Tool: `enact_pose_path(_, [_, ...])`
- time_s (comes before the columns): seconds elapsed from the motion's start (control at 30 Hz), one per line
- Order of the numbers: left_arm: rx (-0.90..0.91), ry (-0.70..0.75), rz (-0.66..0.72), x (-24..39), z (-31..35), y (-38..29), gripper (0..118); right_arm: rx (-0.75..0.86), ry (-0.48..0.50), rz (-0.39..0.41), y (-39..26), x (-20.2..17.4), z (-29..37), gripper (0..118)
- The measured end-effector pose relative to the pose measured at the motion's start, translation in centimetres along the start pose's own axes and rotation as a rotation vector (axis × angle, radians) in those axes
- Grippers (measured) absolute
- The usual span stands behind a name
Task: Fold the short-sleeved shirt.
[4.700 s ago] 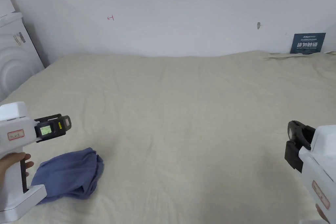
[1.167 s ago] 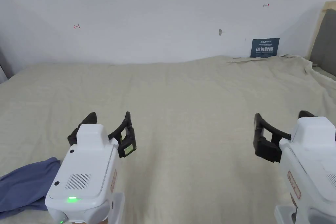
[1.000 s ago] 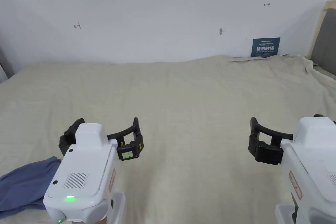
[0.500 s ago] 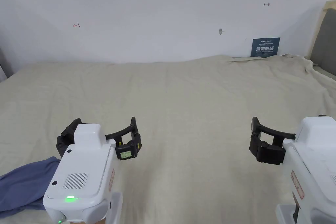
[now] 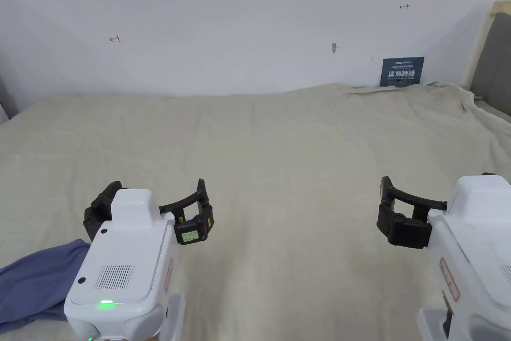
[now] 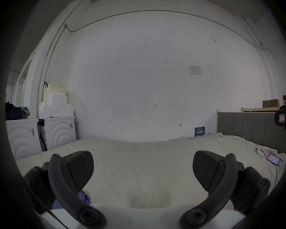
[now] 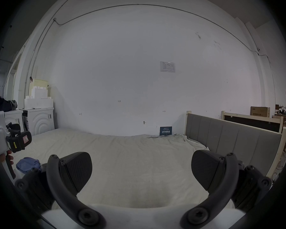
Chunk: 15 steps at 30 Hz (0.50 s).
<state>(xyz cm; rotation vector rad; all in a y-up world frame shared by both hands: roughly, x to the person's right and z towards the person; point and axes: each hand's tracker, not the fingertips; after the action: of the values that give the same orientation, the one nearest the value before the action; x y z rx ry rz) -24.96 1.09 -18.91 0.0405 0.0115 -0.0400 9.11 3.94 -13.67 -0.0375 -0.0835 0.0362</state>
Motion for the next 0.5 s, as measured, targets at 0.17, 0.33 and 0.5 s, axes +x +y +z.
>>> enact_pose_path(0.17, [-0.002,0.001,-0.002,-0.02,-0.07,-0.08,118,-0.001,-0.003,0.003,-0.01,-0.06,-0.05,118])
enact_pose_path(0.33, [0.001,0.000,-0.007,0.00,-0.05,-0.15,118,0.000,-0.002,0.002,0.34,-0.57,0.23,118])
enact_pose_path(0.5, [-0.005,-0.002,-0.014,0.05,-0.12,-0.28,118,0.004,-0.001,-0.001,0.48,-0.68,0.32,118])
